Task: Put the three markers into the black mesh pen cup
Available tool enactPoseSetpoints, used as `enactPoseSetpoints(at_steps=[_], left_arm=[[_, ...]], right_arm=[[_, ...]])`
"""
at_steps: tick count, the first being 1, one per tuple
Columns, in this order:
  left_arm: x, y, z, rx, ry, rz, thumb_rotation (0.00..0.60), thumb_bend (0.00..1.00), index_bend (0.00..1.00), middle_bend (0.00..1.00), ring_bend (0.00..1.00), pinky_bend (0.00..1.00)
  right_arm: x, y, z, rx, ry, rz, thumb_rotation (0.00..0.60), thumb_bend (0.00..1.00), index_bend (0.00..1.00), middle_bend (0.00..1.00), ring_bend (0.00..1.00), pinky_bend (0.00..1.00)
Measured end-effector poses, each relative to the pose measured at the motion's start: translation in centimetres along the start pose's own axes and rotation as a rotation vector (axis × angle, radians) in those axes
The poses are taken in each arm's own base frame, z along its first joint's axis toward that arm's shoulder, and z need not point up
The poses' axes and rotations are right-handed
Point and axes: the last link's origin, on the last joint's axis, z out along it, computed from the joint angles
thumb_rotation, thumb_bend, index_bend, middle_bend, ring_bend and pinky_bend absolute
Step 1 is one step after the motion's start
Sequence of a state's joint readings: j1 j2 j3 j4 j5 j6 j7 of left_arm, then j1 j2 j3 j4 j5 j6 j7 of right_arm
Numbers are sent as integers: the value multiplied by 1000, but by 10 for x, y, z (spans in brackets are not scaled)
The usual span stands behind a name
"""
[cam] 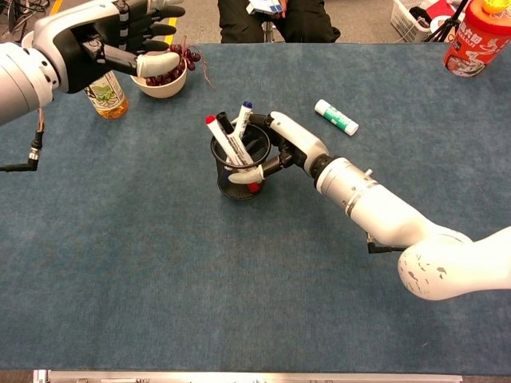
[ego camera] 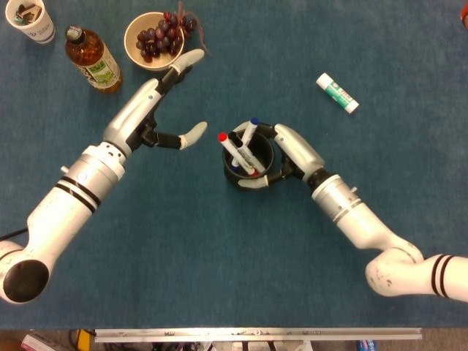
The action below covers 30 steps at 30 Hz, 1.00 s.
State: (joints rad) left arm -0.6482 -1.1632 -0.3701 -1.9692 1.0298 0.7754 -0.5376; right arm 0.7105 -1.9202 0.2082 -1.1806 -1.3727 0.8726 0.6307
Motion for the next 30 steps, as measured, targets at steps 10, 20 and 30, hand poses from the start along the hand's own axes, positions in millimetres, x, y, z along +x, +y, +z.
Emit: enactPoseSetpoints(at_steps=[10, 20, 30], left_arm=[[2, -4, -3, 17, 2, -19, 600, 370, 0, 0, 0, 0], [0, -6, -2, 21, -2, -21, 600, 369, 0, 0, 0, 0], [2, -7, -4, 20, 4, 1, 600, 370, 0, 0, 0, 0]], right_arm=[[-11, 9, 4, 21, -12, -13, 600, 69, 333, 332, 240, 216], [-8, 13, 2, 30, -24, -25, 600, 0, 123, 237, 151, 91], [2, 15, -8, 37, -58, -74, 600, 0, 0, 125, 54, 19]])
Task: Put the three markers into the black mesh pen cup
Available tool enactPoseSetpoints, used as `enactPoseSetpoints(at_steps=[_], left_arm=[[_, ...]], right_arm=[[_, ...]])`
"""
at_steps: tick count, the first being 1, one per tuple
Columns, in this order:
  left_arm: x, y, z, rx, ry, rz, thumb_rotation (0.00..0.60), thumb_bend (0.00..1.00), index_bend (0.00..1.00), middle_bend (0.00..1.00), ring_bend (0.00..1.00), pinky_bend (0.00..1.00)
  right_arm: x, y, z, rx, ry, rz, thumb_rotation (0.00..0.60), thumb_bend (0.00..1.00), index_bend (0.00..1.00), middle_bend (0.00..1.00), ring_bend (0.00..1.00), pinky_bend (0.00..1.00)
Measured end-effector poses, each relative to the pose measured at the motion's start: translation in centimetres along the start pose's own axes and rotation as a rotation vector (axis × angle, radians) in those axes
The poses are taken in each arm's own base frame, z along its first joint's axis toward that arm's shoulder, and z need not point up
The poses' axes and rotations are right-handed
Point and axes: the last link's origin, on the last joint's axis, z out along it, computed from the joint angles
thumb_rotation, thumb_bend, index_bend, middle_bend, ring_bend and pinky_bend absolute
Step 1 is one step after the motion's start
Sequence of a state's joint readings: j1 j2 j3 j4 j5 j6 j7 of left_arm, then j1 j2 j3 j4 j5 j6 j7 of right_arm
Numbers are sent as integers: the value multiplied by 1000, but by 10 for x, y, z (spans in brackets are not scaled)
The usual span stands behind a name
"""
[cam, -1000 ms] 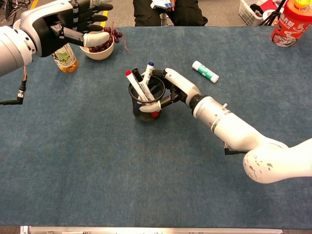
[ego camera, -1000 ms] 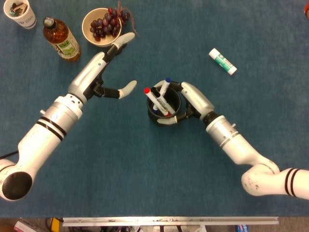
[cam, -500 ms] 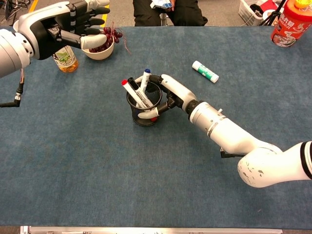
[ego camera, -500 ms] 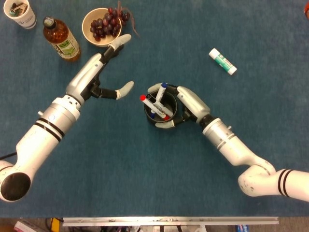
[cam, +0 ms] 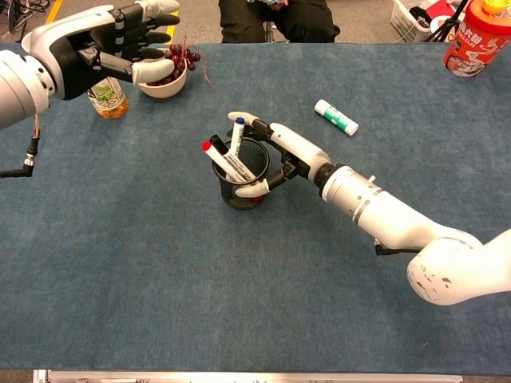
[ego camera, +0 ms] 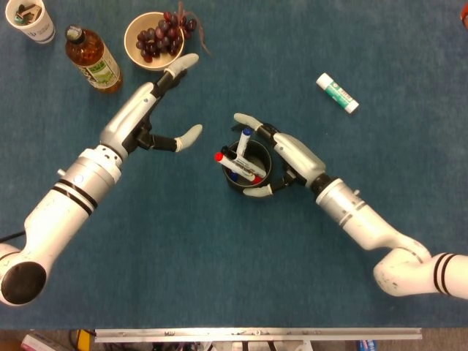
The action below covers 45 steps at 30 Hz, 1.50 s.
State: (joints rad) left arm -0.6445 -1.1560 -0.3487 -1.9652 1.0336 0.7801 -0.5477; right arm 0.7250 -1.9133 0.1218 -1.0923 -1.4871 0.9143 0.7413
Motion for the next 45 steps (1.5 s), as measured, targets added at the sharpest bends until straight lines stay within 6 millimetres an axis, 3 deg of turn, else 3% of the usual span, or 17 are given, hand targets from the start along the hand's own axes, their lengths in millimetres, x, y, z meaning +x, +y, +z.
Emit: enactPoseSetpoints(at_steps=[8, 15, 17, 20, 26, 31, 37, 45], left_arm=[[6, -1, -2, -27, 31, 51, 600, 370, 0, 0, 0, 0], [15, -8, -7, -33, 50, 129, 600, 370, 0, 0, 0, 0], [18, -10, -9, -38, 56, 173, 600, 369, 0, 0, 0, 0], [24, -16, -12, -48, 79, 265, 600, 369, 1, 0, 0, 0], [38, -34, -25, -62, 182, 478, 600, 369, 12, 0, 0, 0], [56, -56, -44, -14, 299, 613, 600, 369, 22, 0, 0, 0], [71, -80, -71, 79, 381, 746, 600, 368, 66, 0, 0, 0], [81, -102, -123, 177, 490, 830, 600, 369, 114, 0, 0, 0]], right_arm=[[20, -6, -16, -1, -14, -40, 600, 0, 0, 69, 3, 0], [53, -11, -43, -32, 7, -113, 600, 2, 0, 80, 2, 0], [65, -13, -53, -43, 20, -150, 600, 46, 0, 128, 23, 7], [85, -17, -70, -59, 59, -210, 600, 217, 10, 239, 110, 87], [127, -19, -111, -113, 189, -319, 600, 338, 222, 332, 182, 154], [156, -20, -143, -168, 312, -422, 600, 365, 300, 371, 217, 178], [182, -21, -181, -237, 392, -509, 600, 366, 303, 373, 219, 180], [190, -12, -226, -334, 435, -591, 600, 365, 303, 373, 219, 180]])
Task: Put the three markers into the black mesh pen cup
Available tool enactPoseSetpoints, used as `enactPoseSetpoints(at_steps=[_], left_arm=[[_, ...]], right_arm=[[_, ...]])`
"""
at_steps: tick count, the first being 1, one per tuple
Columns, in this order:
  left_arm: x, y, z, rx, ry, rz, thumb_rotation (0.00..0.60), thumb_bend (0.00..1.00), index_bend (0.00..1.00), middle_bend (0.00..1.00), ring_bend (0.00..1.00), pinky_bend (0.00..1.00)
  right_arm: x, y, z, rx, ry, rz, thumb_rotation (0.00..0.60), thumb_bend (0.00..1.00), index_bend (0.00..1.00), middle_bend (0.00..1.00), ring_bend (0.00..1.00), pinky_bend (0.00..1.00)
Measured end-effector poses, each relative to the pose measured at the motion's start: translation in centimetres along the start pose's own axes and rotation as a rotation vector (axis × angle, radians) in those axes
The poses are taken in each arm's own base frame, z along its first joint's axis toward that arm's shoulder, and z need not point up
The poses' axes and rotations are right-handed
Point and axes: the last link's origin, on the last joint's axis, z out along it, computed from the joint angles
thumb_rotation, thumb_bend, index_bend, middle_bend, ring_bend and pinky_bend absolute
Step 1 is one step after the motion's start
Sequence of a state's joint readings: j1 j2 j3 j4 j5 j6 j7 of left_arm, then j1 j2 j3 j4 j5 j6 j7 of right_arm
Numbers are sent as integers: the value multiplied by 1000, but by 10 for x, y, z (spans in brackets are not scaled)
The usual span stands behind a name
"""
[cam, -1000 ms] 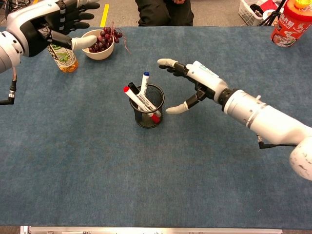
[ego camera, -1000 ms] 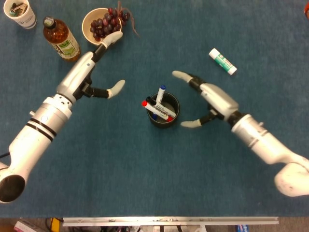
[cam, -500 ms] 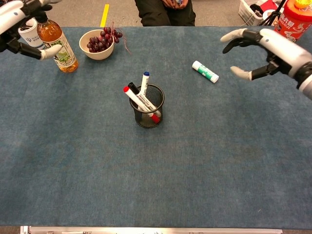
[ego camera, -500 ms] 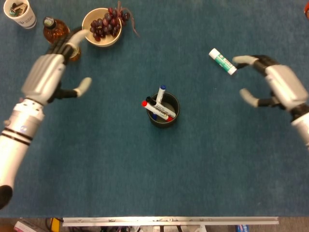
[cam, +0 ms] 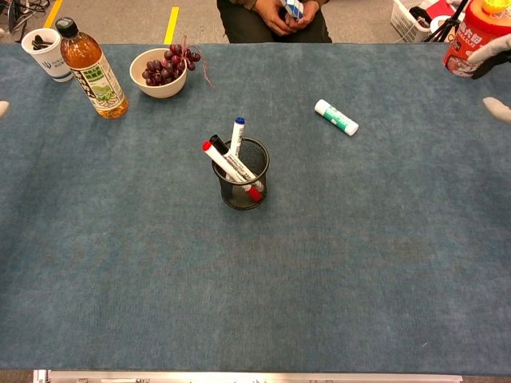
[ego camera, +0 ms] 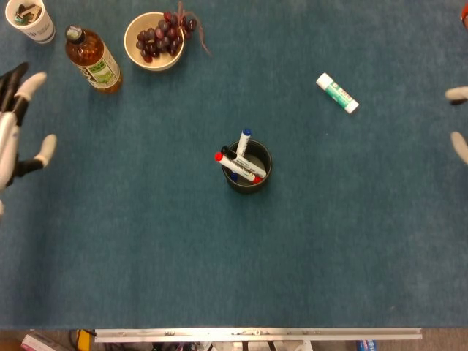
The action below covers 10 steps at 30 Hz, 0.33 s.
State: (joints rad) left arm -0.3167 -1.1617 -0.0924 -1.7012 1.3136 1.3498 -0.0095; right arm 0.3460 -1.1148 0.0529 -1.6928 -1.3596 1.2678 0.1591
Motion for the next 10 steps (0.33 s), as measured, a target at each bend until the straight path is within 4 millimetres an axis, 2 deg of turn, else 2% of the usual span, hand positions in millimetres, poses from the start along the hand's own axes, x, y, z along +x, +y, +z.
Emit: enactPoseSetpoints(at_steps=[5, 10], left_arm=[[-2, -12, -29, 38, 10, 77, 600, 369, 114, 0, 0, 0], [-4, -10, -41, 41, 16, 96, 600, 369, 114, 0, 0, 0]], right_arm=[[3, 10, -20, -39, 25, -32, 600, 365, 304, 373, 219, 180], [5, 14, -33, -62, 34, -50, 600, 365, 304, 373, 219, 180]])
